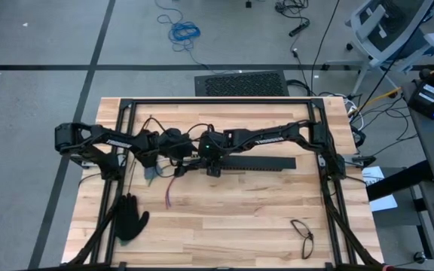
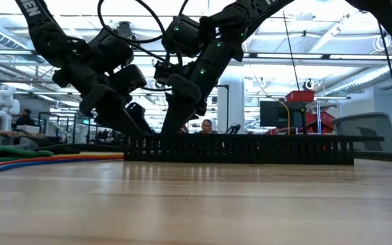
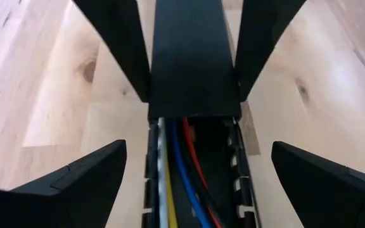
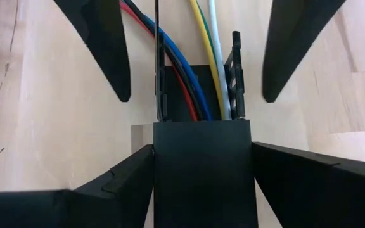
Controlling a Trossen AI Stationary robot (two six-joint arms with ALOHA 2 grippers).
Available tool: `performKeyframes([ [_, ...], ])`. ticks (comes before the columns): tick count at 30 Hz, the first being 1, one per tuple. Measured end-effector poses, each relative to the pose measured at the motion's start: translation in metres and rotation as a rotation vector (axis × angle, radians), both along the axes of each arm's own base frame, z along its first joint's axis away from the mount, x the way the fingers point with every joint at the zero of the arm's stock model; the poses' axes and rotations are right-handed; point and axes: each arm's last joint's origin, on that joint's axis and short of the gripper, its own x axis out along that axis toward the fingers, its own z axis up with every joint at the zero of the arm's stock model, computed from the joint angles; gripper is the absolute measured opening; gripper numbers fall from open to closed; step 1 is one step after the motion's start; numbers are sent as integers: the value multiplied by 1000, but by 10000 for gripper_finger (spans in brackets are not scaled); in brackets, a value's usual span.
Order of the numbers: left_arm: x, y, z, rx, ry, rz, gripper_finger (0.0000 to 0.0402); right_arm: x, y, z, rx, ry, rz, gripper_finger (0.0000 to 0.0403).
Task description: Ziptie cables
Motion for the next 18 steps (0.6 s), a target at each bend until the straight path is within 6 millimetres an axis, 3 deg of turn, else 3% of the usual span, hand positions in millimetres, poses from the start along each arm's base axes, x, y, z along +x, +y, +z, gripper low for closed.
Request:
performKeyframes([
  [13, 0, 1, 0, 30, 5, 37, 334, -1, -8, 0, -2, -2, -16, 242],
  [18, 1, 2, 0, 49, 4, 57, 329, -1, -8, 0, -2, -3, -15, 242],
])
